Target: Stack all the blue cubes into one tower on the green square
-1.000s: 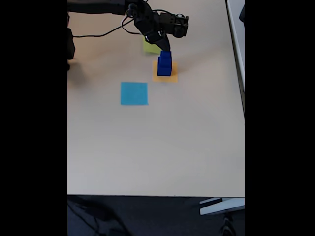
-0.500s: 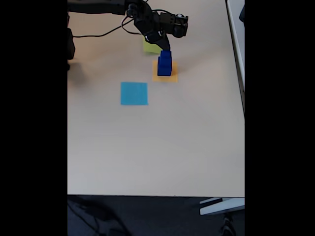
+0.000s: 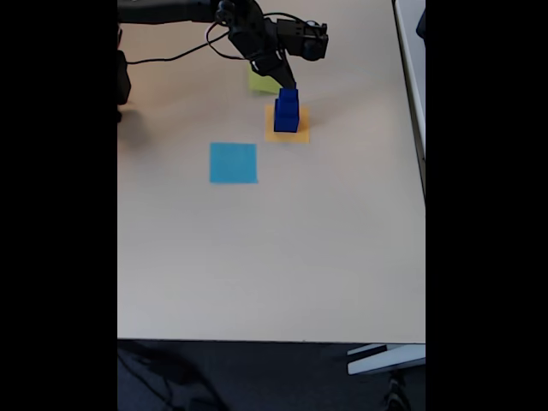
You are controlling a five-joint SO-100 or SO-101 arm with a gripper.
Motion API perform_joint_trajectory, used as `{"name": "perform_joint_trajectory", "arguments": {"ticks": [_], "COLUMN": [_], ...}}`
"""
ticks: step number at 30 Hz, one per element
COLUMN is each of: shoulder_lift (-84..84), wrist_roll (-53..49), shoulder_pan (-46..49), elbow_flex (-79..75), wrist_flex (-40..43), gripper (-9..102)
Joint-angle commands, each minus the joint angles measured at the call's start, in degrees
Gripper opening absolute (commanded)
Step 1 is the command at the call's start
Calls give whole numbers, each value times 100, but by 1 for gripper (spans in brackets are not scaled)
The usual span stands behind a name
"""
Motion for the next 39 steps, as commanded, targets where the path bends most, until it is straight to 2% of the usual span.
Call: {"name": "perform_joint_trajectory", "arguments": {"ticks": [1,7,14,23,33,39], "shoulder_lift": [782,1433,1907,2004,2109,1942], "wrist_roll": [-105,-413,-650,-932,-1055,-1116], "shoulder_pan": [202,457,527,721,1125,1485], "elbow_flex": [-88,1090,2417,3410,4148,4430], "wrist_flex": [264,202,-308,-1011,-1266,-1846], "gripper": [0,0,0,0,0,0]}}
